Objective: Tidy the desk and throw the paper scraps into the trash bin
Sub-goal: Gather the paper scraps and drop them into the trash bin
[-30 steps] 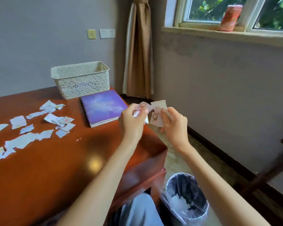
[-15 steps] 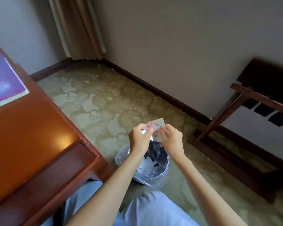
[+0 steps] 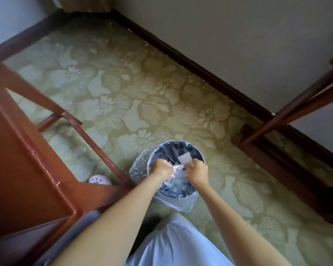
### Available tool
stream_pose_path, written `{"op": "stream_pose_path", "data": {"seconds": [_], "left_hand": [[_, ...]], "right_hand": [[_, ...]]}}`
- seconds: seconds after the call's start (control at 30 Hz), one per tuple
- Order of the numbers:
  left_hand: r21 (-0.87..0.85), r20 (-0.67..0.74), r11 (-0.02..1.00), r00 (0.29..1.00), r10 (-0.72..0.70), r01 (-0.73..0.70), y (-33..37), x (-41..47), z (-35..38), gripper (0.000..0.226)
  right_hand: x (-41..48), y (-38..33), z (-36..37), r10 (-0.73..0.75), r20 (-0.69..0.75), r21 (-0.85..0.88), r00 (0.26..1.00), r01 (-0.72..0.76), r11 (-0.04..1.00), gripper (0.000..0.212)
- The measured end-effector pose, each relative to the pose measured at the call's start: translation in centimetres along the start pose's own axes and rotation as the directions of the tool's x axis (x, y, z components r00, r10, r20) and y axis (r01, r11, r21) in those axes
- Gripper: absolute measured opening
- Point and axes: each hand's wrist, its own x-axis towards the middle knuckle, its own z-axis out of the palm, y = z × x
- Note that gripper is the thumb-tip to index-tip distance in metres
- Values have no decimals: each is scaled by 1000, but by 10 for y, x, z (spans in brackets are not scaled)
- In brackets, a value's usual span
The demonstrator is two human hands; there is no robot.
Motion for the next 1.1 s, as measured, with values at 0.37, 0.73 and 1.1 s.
{"op": "stream_pose_path", "data": {"seconds": [0.37,0.73,1.1], "left_hand": [[-266,78,955,991,-111,128,-15,21,-2,47],[-49,-41,996,996,75,-77,18,-33,-24,30],[259,-386,711,604,697,-654,63,-229,-122,29]], "right_hand": [[25,14,34,119,143,30,983,-125,992,35],[-16,-22,3,-128,24,-271,991,130,954,30],[-156,-162,-83,-686,-282,-370,671,583,723,24]]}}
